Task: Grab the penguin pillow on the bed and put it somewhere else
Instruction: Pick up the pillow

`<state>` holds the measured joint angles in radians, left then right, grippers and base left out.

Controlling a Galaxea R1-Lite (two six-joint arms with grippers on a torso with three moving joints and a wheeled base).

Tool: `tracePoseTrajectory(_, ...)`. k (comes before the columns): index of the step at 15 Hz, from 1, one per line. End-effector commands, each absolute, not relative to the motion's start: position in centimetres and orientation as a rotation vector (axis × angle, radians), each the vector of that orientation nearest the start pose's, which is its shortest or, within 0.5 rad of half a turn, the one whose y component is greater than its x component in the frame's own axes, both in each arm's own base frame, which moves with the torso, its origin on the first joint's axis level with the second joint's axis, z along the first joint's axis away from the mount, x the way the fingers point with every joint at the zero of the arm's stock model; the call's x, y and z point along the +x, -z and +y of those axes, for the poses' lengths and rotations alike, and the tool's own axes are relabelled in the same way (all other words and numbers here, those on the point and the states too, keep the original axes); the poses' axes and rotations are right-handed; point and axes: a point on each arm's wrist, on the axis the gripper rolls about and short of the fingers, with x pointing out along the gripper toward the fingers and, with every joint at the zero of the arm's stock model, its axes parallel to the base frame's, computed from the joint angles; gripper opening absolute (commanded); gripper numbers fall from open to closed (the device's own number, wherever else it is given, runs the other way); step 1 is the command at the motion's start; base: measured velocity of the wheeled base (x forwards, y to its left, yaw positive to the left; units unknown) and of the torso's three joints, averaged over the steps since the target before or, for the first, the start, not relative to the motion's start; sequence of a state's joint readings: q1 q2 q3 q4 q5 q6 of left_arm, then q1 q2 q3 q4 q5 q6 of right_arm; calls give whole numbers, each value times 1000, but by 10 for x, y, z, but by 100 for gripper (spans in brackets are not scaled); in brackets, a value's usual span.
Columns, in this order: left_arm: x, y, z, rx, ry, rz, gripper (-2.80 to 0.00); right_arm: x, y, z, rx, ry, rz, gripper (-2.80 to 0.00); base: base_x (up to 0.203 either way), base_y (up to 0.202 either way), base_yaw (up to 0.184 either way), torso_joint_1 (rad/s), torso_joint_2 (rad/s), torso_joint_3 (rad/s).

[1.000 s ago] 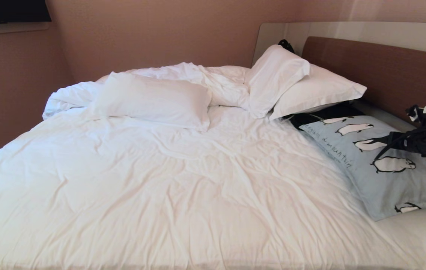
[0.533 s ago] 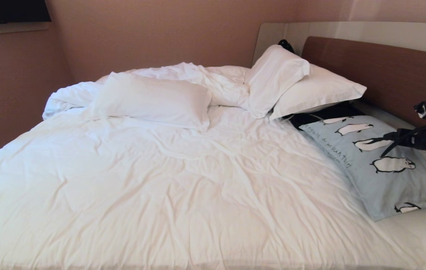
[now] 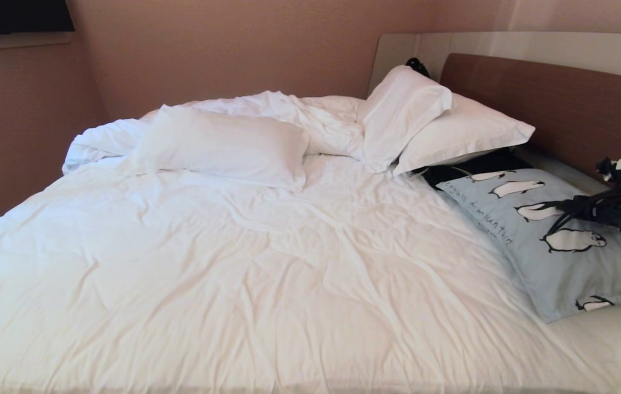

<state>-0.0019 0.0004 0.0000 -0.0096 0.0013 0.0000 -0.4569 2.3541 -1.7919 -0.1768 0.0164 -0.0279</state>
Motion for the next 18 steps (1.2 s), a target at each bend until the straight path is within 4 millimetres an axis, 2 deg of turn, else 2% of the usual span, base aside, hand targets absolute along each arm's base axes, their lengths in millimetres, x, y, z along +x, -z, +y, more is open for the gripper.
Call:
tracePoseTrajectory(1,-23,-77,0,0,0,-11,-280,452,-122,-223,71,429,420,0,0,0,0,0,0,0)
tracePoseTrajectory(5,-23,-76,0,1,0,-9,-280,458,-107,-234,75,446,431,0,0,0,0,0,0,0)
tracePoseTrajectory(9,-23,-77,0,0,0,-11,-280,462,-88,-235,79,442,468,0,0,0,0,0,0,0)
tracePoseTrajectory(18,-23,-77,0,0,0,-11,-280,463,-70,-235,95,429,535,0,0,0,0,0,0,0)
